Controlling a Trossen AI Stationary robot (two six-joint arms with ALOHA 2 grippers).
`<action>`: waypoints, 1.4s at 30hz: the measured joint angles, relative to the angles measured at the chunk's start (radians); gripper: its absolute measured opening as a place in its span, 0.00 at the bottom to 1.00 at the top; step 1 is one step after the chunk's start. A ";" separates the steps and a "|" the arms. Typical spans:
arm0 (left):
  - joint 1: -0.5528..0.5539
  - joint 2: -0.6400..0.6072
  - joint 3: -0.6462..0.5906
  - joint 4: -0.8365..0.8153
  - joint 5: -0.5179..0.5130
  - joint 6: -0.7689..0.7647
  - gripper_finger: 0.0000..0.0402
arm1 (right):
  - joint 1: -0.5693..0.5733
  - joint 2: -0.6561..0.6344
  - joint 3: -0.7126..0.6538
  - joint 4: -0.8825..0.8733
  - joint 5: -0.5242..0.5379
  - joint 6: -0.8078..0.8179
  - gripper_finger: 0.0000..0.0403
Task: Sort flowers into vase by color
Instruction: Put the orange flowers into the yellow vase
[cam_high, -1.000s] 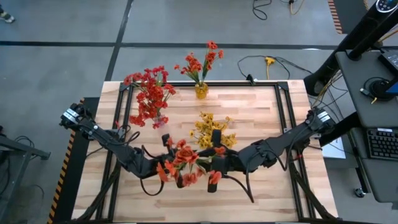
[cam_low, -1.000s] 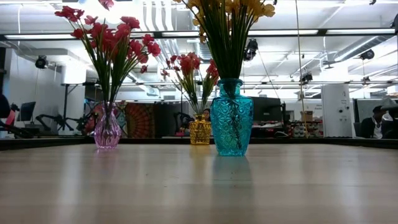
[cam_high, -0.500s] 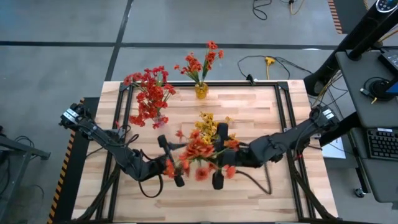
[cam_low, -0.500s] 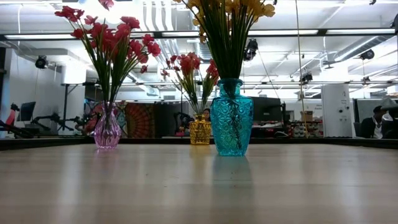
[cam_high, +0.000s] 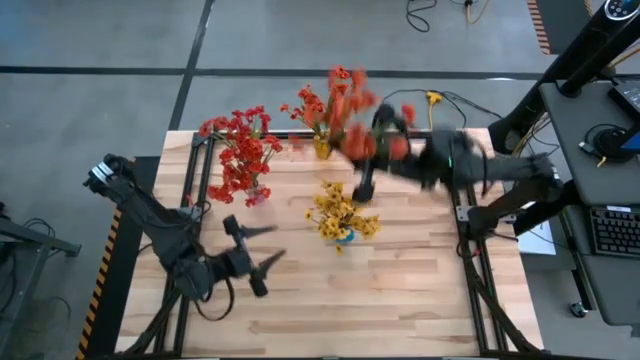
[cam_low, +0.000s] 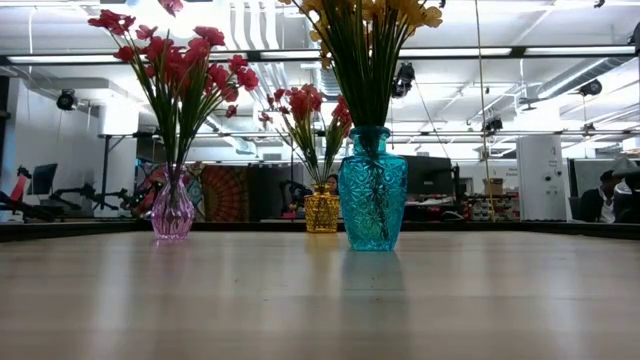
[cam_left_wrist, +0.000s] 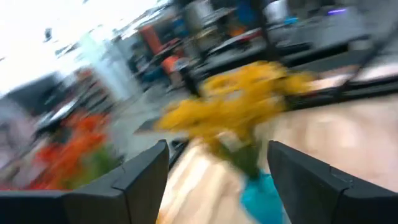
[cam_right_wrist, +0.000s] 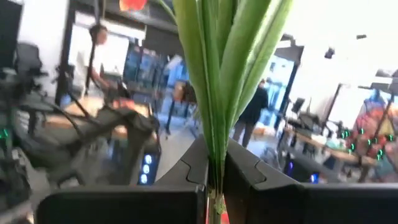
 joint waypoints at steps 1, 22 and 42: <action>0.003 -0.026 -0.011 -0.050 -0.038 -0.061 0.63 | -0.059 -0.010 0.000 -0.041 -0.058 0.023 0.04; 0.138 -0.467 -0.419 0.399 0.505 0.447 0.61 | -0.793 0.019 -0.557 0.578 -0.807 0.299 0.04; 0.232 -0.571 -0.429 0.287 0.490 0.558 0.61 | -0.740 0.257 -0.830 1.248 -0.771 0.350 0.04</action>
